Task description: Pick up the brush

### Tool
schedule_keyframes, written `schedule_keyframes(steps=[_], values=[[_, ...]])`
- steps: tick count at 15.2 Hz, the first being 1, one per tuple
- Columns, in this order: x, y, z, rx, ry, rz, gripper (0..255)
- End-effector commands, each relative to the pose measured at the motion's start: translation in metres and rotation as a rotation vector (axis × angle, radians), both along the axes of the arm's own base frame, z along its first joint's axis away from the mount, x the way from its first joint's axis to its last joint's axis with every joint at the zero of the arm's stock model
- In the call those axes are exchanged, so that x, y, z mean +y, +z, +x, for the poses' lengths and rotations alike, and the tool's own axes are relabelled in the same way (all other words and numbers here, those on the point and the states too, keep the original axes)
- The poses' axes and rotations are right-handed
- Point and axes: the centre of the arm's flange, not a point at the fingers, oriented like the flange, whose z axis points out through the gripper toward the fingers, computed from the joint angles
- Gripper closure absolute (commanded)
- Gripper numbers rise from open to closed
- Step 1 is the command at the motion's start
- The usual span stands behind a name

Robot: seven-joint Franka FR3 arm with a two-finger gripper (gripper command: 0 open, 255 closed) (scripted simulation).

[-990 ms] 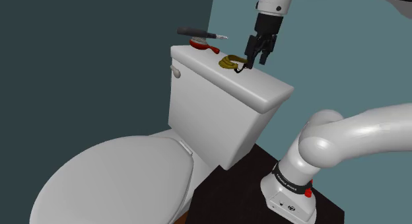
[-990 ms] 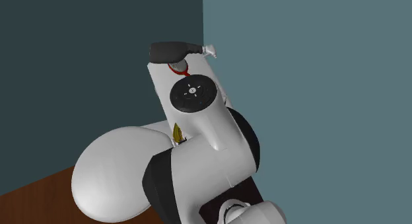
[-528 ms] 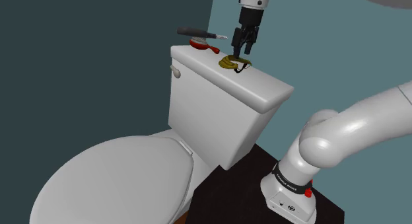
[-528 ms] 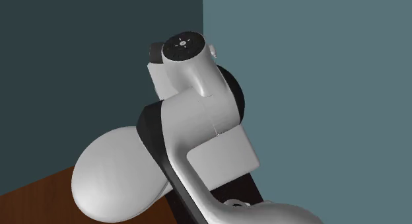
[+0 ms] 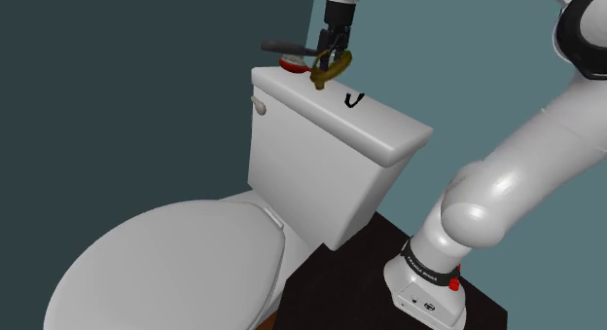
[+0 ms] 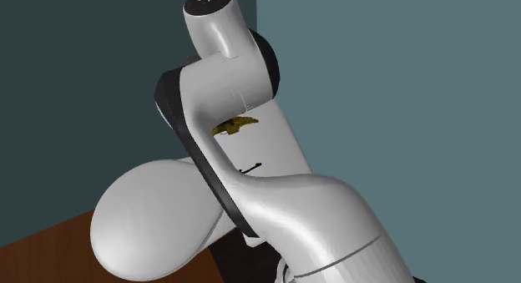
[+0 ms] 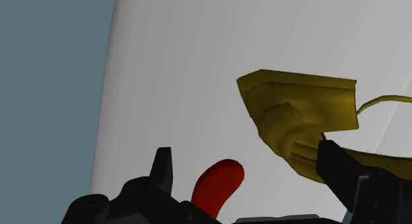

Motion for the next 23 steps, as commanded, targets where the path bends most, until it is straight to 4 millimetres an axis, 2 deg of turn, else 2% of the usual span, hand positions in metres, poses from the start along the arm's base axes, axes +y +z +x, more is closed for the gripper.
schedule_keyframes(steps=[1,7,8,15,17,18,23], values=[[-0.006,0.003,0.025,-0.001,0.037,-0.005,0],[-0.011,0.009,0.101,-0.004,0.143,-0.019,0],[-0.011,0.009,0.106,-0.004,0.149,-0.019,0],[-0.011,-0.031,0.106,-0.004,0.149,-0.019,0],[-0.011,-0.031,0.106,-0.004,0.149,-0.019,0],[-0.008,-0.033,0.106,-0.004,0.149,-0.020,255],[-0.002,-0.036,0.107,-0.004,0.149,-0.021,255]])
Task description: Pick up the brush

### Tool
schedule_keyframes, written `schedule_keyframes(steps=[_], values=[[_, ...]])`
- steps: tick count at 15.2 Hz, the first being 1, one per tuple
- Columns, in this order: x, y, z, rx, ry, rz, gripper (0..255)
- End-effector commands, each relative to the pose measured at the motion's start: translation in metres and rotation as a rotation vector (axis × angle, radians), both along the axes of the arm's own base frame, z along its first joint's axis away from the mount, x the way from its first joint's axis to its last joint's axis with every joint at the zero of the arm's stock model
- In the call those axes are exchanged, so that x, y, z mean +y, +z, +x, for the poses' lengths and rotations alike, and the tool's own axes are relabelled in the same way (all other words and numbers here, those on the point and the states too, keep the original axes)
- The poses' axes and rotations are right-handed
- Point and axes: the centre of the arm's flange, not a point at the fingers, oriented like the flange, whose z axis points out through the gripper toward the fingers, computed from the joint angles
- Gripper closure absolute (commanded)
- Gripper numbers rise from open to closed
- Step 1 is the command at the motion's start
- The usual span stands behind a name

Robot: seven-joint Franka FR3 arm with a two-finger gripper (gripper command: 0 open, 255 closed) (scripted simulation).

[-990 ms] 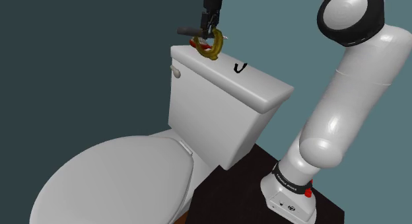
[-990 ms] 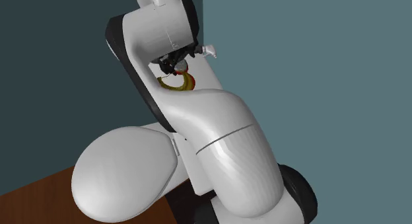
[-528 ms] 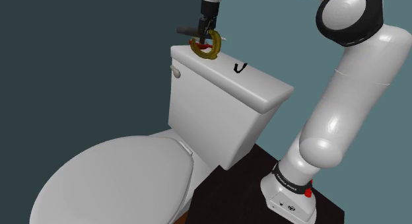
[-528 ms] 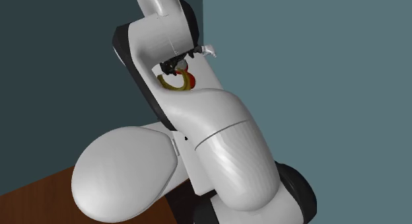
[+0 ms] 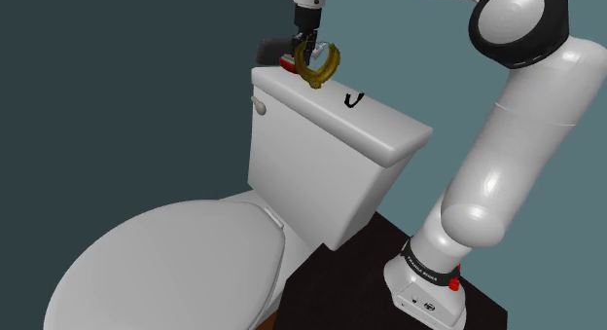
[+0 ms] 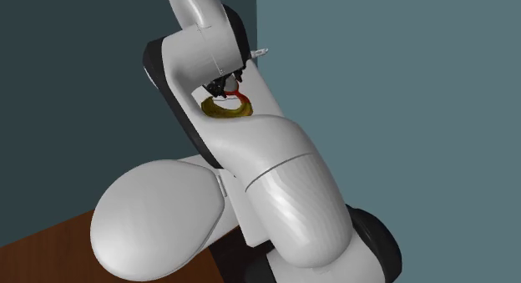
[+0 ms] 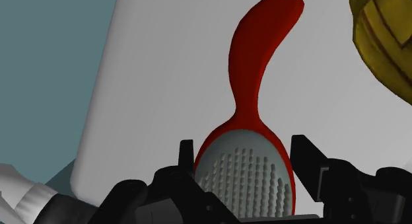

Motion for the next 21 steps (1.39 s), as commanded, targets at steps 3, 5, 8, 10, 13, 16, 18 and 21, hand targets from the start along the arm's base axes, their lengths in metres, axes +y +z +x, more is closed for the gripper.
schedule_keyframes(steps=[3,5,8,10,13,16,18,21], values=[[0.005,-0.011,-0.001,0.021,0.007,0.006,255],[-0.004,0.002,0.001,0.022,0.007,0.007,255],[-0.004,0.018,0.001,0.022,0.007,0.007,255],[-0.004,0.028,0.001,0.022,0.007,0.007,255],[-0.004,0.044,0.001,0.022,0.007,0.007,255],[-0.004,0.060,0.001,0.022,0.007,0.007,255],[-0.004,0.071,0.001,0.022,0.007,0.007,255],[-0.004,0.077,0.001,0.022,0.007,0.007,255]])
